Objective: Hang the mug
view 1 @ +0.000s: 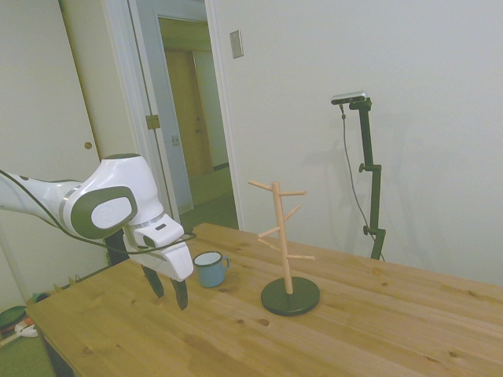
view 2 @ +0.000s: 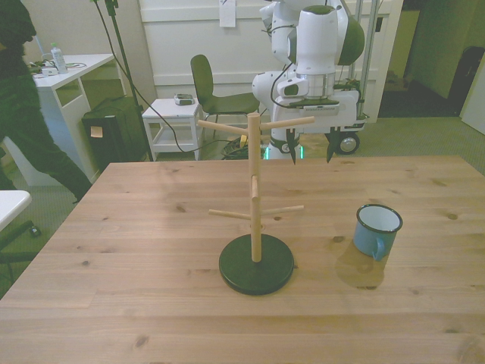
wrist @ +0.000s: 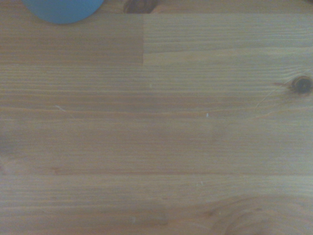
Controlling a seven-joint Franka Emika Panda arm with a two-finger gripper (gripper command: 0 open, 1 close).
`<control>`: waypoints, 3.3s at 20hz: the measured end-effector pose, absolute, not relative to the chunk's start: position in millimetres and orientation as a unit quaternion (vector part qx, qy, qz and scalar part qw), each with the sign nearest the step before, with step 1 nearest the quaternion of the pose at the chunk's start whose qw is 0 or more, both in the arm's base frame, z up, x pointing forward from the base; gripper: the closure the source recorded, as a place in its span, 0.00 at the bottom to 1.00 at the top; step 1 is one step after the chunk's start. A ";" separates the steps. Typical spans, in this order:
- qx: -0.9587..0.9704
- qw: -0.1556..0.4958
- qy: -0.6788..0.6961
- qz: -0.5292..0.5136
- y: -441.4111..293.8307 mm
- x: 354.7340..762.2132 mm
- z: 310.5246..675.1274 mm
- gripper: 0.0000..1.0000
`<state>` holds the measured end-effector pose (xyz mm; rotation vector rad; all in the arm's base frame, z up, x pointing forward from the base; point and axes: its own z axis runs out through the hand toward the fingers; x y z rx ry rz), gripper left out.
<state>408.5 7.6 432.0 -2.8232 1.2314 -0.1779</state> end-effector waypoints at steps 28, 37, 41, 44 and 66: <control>-0.822 0.069 0.563 -0.056 54.9 538.2 495.7 0.00; -0.818 0.067 0.570 -0.046 118.1 588.8 493.3 0.00; -0.814 0.063 0.577 -0.038 124.1 604.9 485.2 0.00; -0.811 0.060 0.581 -0.035 121.7 612.5 478.6 0.00; -0.807 0.044 0.589 -0.015 136.7 642.4 430.7 0.00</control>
